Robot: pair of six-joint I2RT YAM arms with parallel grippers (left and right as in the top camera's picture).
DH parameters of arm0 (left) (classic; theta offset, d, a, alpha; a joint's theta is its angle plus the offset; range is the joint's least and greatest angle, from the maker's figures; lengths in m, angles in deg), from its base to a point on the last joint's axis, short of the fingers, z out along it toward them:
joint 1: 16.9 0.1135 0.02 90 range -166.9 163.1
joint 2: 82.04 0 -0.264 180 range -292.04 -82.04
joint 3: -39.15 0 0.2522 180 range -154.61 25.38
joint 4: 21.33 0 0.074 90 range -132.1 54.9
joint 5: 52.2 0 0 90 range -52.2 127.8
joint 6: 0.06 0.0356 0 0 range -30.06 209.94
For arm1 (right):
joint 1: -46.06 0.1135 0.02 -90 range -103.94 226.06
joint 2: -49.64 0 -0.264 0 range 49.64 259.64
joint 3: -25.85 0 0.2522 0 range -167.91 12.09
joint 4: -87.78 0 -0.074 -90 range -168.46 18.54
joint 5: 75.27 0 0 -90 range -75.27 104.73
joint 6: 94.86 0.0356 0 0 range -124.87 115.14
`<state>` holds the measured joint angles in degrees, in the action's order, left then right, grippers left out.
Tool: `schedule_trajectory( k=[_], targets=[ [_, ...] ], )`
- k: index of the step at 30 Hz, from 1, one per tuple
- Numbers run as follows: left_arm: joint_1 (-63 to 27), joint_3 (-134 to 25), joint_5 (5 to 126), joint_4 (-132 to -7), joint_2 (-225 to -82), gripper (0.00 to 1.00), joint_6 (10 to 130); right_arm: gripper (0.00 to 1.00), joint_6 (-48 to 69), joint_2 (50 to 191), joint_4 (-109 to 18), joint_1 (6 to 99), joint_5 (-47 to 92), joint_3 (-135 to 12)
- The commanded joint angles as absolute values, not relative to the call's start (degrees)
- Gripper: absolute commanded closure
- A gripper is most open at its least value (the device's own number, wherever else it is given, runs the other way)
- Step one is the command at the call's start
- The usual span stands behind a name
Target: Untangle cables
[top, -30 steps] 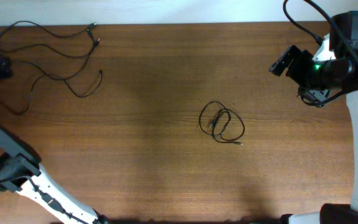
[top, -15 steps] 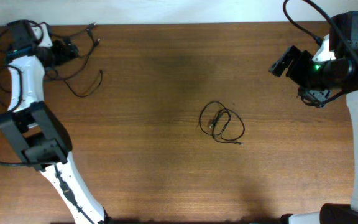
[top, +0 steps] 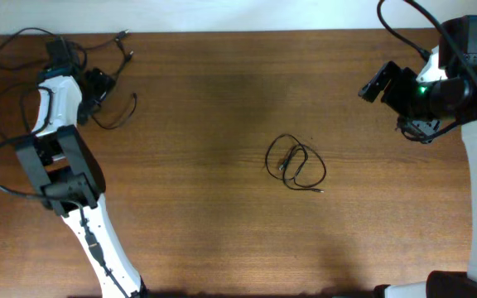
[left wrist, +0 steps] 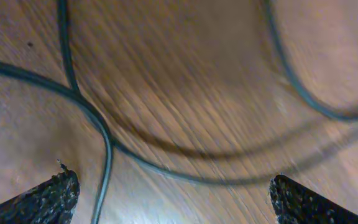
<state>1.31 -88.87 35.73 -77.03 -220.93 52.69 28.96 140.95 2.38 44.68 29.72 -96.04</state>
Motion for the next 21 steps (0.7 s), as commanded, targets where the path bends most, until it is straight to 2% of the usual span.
schedule_trajectory(
  k=[1, 4, 6, 12, 15, 21],
  targets=[
    [2.06, -88.37, 33.37, -76.11, -223.57, 0.01, 49.21, 0.02, 28.3, 141.1, 2.35, 44.94, 29.02, -96.66],
    [2.06, -88.37, 31.47, -75.39, -223.79, 0.0, 49.19, 0.02, 28.3, 141.1, 2.33, 44.94, 29.02, -96.66],
    [2.06, -88.37, 29.44, -74.84, -223.81, 0.05, 49.21, 0.02, 28.3, 141.21, 2.33, 44.94, 29.02, -96.66],
    [2.06, -88.37, 19.47, -74.8, -224.71, 0.28, 54.92, 0.02, 28.3, 142.39, 2.42, 44.94, 29.04, -96.46],
    [2.12, -88.37, 18.83, -74.6, -225.67, 0.33, 57.98, 0.02, 28.3, 142.83, 2.42, 44.94, 29.04, -96.46],
    [2.12, -88.37, 18.44, -74.41, -226.46, 0.67, 58.39, 0.02, 28.3, 142.92, 2.44, 44.94, 29.04, -96.46]
  ],
)
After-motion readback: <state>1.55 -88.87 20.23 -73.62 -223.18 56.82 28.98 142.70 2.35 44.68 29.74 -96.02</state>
